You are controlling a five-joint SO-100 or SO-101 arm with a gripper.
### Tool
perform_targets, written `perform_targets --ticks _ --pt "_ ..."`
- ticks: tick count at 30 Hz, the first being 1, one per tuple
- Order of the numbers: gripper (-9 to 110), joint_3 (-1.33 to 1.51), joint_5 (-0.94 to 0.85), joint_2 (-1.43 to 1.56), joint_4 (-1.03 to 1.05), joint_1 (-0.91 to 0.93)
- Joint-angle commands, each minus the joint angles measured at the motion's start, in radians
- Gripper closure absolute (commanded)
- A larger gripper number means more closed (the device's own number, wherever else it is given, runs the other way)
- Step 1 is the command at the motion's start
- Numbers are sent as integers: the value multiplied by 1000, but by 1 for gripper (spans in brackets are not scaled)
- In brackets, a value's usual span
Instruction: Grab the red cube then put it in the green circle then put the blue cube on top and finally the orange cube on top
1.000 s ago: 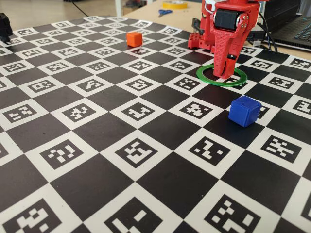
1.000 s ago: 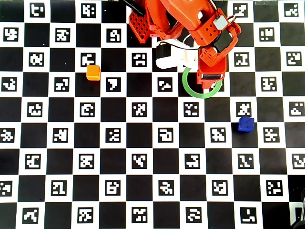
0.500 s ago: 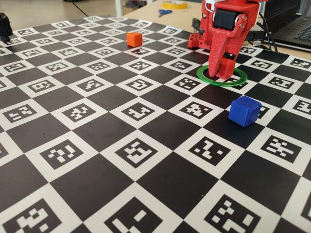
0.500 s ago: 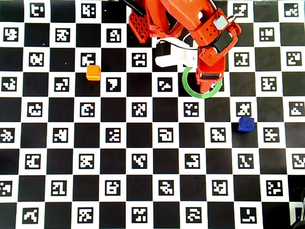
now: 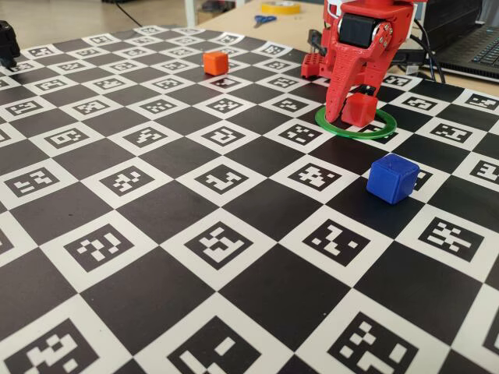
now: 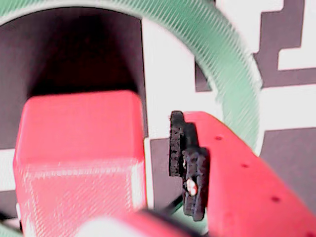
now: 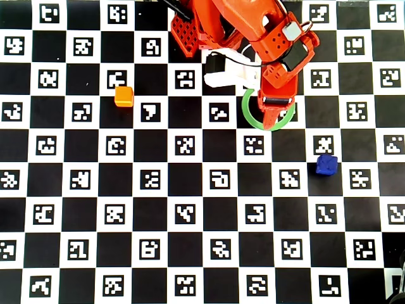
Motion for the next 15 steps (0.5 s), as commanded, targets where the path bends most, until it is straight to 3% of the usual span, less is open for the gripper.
perform_targets --ticks 1,15 --pt "61 -84 -15 34 32 17" --pt "60 -235 -87 23 209 74"
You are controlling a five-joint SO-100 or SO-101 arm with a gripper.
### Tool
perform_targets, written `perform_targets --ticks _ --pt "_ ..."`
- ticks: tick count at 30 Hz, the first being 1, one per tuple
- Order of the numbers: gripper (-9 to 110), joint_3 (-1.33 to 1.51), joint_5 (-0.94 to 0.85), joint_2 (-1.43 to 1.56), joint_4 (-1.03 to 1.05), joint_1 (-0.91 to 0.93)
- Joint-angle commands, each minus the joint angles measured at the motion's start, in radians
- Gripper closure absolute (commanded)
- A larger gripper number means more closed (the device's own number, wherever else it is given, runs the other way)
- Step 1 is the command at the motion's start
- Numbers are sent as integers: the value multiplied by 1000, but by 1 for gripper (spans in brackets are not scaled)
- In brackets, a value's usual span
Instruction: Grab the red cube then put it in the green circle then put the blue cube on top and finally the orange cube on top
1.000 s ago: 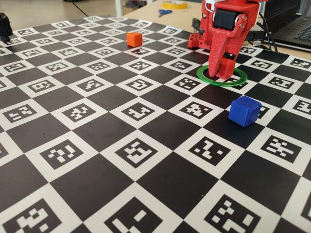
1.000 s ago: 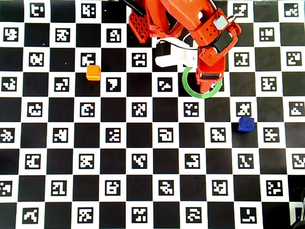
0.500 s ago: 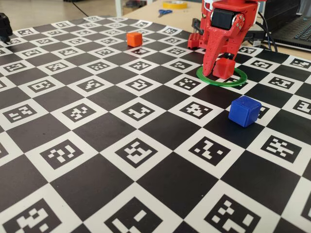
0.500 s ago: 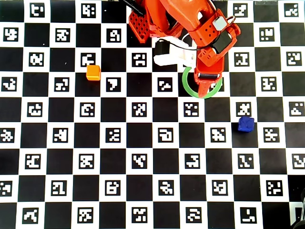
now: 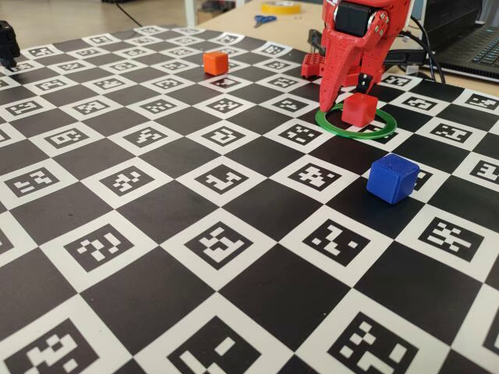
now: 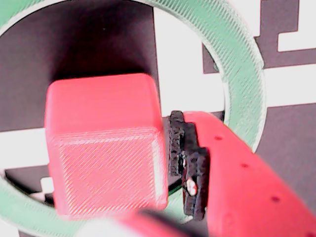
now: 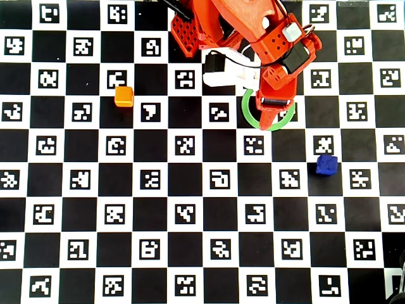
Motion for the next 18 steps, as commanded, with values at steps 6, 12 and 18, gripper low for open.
perform_targets --ticks 6,12,18 --pt "60 -319 -127 -20 202 98" --pt "62 -598 -126 -100 334 87" --pt "63 -871 -63 -264 420 43"
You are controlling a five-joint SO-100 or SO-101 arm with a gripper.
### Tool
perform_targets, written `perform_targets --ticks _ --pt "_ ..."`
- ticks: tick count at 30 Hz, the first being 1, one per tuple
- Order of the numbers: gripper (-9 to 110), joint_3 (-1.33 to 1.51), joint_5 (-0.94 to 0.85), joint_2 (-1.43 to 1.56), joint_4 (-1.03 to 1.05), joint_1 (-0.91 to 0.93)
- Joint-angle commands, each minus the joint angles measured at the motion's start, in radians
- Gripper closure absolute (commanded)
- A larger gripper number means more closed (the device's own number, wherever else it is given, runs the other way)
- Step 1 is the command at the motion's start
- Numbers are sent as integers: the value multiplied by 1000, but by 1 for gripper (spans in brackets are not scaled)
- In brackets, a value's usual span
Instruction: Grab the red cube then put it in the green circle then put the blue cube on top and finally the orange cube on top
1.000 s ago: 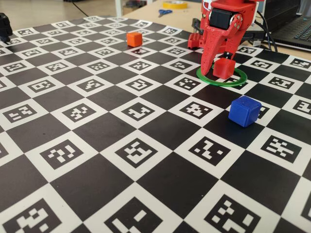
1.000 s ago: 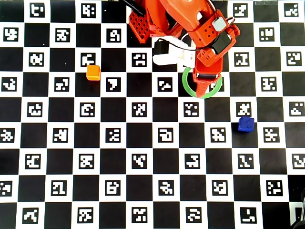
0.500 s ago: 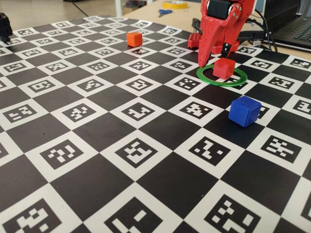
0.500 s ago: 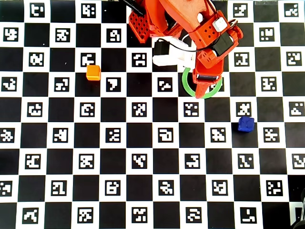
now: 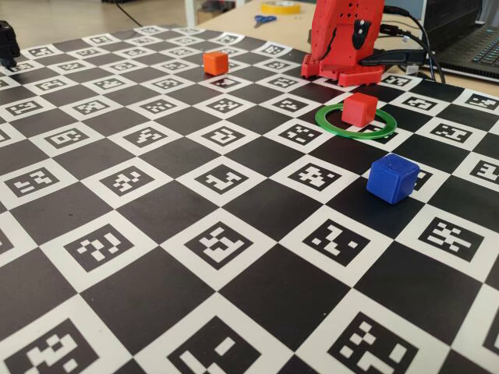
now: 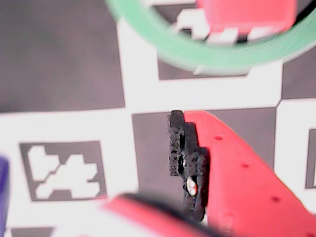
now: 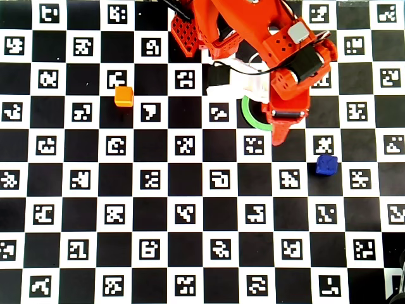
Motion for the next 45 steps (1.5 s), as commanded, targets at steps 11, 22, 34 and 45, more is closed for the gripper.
perform_targets --ticks 11,22,34,45 --pt "60 -541 118 -347 152 -156" --pt "64 -733 130 -541 98 -144" --pt "65 -517 133 -532 -135 -150" --pt "67 -399 109 -522 -273 -138"
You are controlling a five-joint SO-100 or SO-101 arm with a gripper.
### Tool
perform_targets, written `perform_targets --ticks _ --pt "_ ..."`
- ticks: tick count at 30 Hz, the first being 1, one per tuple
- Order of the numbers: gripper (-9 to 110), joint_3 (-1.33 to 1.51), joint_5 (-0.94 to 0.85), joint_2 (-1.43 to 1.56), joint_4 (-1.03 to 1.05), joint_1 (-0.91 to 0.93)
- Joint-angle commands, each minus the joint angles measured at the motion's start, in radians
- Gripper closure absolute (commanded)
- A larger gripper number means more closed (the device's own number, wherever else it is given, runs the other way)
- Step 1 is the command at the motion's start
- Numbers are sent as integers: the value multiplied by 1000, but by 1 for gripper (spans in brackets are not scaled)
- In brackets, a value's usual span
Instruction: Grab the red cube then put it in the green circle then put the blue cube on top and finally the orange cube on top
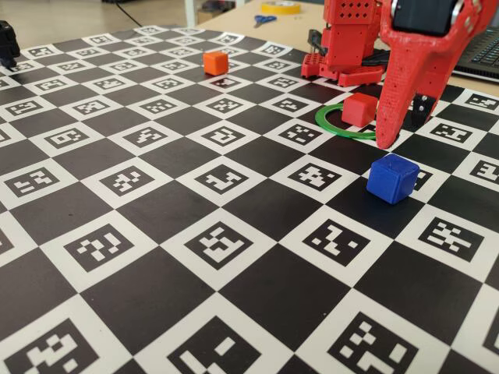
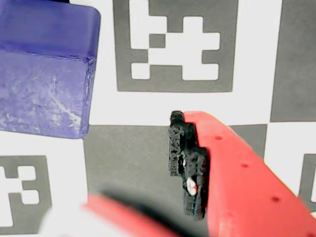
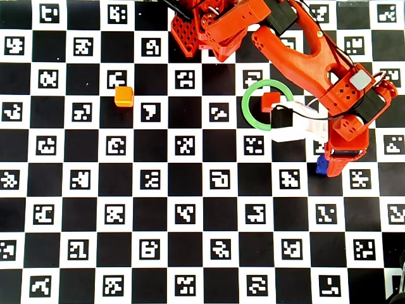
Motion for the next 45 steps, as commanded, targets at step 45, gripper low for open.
perform_targets --ticks 45 --pt "76 5 54 -107 -207 38"
